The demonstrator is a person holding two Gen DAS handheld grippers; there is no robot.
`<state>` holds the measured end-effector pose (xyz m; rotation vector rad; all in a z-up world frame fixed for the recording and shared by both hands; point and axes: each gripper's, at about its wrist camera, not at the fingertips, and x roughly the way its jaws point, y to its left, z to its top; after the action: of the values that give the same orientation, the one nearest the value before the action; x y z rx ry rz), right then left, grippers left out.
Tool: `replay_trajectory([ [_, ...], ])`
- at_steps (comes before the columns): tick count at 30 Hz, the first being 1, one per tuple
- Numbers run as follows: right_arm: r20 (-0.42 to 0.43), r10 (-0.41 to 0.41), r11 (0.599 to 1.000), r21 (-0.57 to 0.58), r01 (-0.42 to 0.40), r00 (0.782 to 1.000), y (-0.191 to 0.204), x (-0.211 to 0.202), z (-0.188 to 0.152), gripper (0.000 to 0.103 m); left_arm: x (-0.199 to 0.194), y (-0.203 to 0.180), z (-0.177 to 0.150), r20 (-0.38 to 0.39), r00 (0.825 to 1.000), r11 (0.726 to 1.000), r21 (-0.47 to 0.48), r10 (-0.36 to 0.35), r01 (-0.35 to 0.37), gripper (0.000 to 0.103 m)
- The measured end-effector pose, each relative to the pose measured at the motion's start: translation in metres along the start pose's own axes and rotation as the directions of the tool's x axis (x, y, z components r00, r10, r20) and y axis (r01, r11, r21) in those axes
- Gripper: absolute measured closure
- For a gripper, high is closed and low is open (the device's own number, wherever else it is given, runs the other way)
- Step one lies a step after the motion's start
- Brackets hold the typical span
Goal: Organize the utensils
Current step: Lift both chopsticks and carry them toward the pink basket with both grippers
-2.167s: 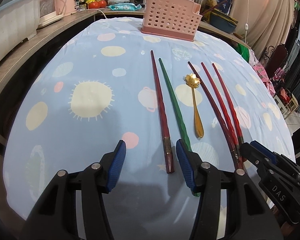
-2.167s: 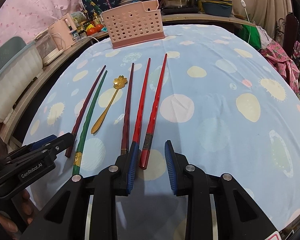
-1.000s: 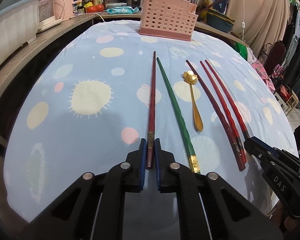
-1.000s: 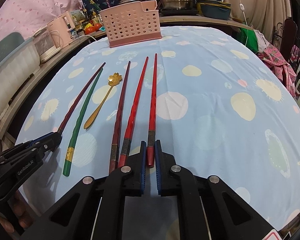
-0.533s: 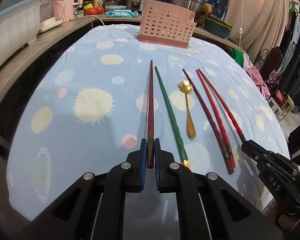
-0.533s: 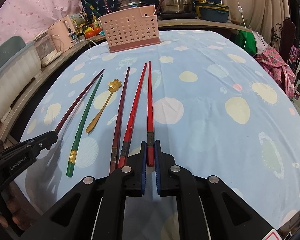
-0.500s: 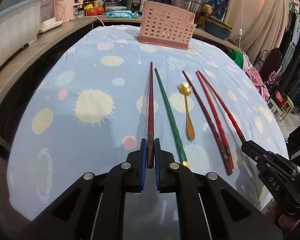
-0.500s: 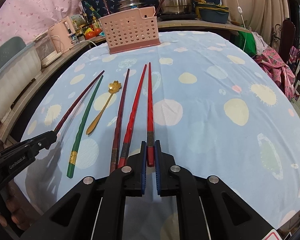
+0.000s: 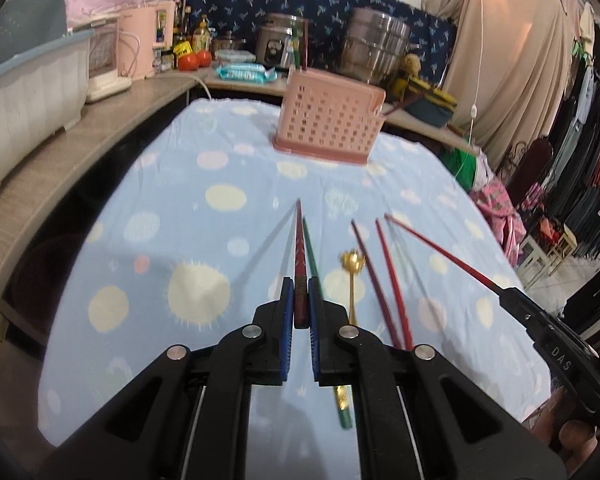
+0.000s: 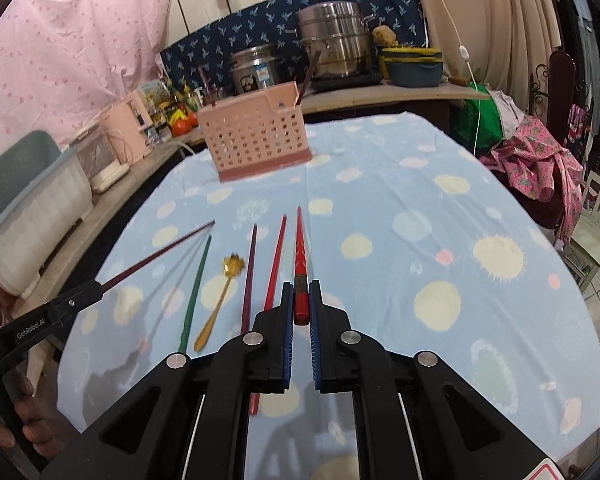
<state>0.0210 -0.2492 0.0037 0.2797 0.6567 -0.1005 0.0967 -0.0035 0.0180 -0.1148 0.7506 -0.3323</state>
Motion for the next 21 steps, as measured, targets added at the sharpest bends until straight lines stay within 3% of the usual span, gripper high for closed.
replay_trajectory([
  [12, 0.143, 0.059, 0.997, 0.036, -0.064, 0.988, -0.007, -0.016, 0.072, 0.096, -0.017, -0.013, 0.069, 0.145, 0.989, 1.000, 0.012, -0.012, 0.011, 0.096],
  [21, 0.206, 0.051, 0.999, 0.006, -0.053, 0.977, -0.004, -0.010, 0.118, 0.096, -0.011, -0.023, 0.123, 0.231, 0.973, 0.999, 0.034, 0.000, -0.007, 0.096],
])
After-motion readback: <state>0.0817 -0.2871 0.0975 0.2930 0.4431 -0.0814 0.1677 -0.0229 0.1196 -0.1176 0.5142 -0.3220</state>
